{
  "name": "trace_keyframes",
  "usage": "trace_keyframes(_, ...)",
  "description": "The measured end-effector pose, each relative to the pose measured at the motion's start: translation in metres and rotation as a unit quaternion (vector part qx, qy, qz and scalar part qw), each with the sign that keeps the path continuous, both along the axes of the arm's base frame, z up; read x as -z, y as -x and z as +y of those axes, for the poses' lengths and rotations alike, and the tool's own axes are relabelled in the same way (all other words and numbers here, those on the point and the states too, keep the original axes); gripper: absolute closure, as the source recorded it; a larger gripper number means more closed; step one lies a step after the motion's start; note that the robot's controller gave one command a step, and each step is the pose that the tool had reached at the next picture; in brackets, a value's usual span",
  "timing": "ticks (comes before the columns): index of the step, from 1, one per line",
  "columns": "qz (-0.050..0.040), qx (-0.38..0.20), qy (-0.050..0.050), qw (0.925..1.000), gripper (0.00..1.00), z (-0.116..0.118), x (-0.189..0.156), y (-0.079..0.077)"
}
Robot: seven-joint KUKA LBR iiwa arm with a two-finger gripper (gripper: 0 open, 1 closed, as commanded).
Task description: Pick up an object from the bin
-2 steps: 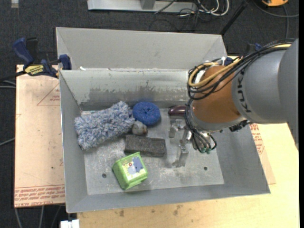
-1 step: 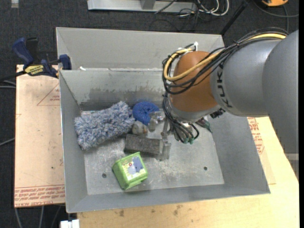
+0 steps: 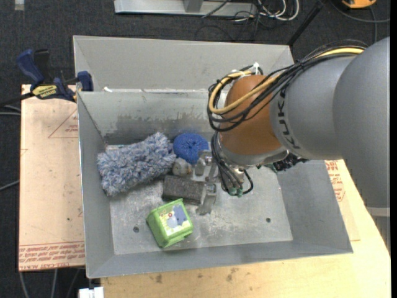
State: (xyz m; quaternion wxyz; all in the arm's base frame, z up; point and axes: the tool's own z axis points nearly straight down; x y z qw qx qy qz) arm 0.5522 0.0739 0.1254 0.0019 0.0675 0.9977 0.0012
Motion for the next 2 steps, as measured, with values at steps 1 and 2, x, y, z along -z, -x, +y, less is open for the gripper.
trace_keyframes(1,0.0014,-0.037,0.001,0.9993,0.00,0.001,0.034,-0.003)
trace_keyframes(2,0.0004,0.065,0.001,0.9979,1.00,0.004,0.053,0.002)
